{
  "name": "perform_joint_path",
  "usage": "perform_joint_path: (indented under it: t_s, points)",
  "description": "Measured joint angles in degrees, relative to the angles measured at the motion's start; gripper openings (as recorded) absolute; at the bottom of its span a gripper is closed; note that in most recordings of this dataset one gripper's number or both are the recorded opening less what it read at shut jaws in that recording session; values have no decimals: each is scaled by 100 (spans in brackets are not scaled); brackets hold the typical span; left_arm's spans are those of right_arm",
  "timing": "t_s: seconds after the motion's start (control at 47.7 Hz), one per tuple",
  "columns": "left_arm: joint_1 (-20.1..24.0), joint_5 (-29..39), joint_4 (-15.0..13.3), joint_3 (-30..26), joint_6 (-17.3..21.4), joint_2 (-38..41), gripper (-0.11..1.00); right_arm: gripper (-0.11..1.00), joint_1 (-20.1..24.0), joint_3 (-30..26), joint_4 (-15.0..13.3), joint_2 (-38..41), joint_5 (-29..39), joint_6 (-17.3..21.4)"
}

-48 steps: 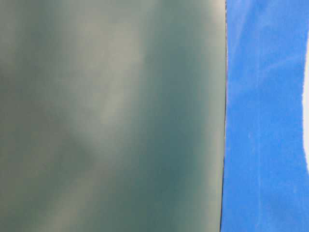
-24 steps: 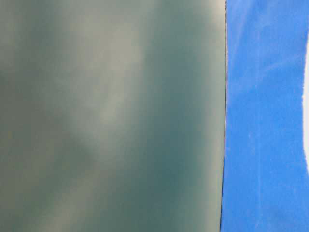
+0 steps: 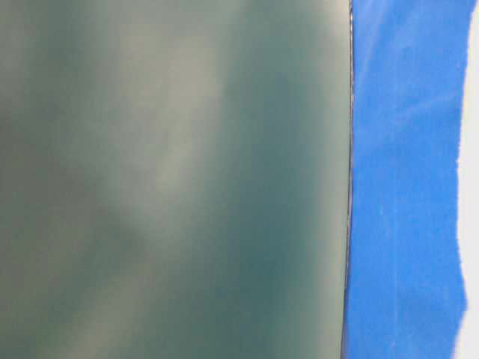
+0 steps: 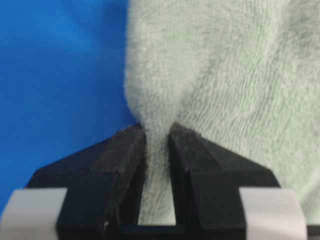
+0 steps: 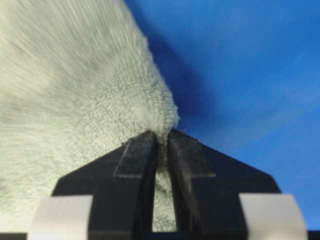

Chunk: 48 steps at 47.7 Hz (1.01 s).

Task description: Fold a bath towel.

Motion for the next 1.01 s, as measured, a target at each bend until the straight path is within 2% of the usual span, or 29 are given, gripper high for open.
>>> perform_joint_path:
  t_s: [0.189, 0.294, 0.378, 0.483, 0.587, 0.671, 0.839, 1.007]
  points:
    - [-141, 1450, -53, -747, -9, -1283, 13, 10, 9, -571, -176, -1090, 949, -721]
    - [-378, 1942, -62, -1187, -44, -1925, 12, 10, -26, -914, -519, -1573, 1310, -1037]
    - [-633, 2197, -70, -1529, -141, -2338, 12, 10, -193, -1151, -1028, -1828, 1556, -1125]
    - [-870, 2364, -70, -1837, -308, -2540, 12, 10, -606, -1389, -1749, -1925, 1687, -1125]
    - [-1081, 2399, -79, -2065, -536, -2522, 12, 10, -1099, -1564, -2294, -1828, 1626, -1169]
    - [-1274, 2408, -79, -2224, -782, -2452, 12, 10, -1573, -1688, -2619, -1679, 1433, -1187]
    - [-1582, 2399, -79, -2417, -1283, -2171, 12, 10, -2320, -1819, -2795, -1274, 879, -1362]
    - [-1793, 2329, -79, -2514, -1749, -1942, 12, 10, -2443, -1881, -2804, -1187, 853, -1485]
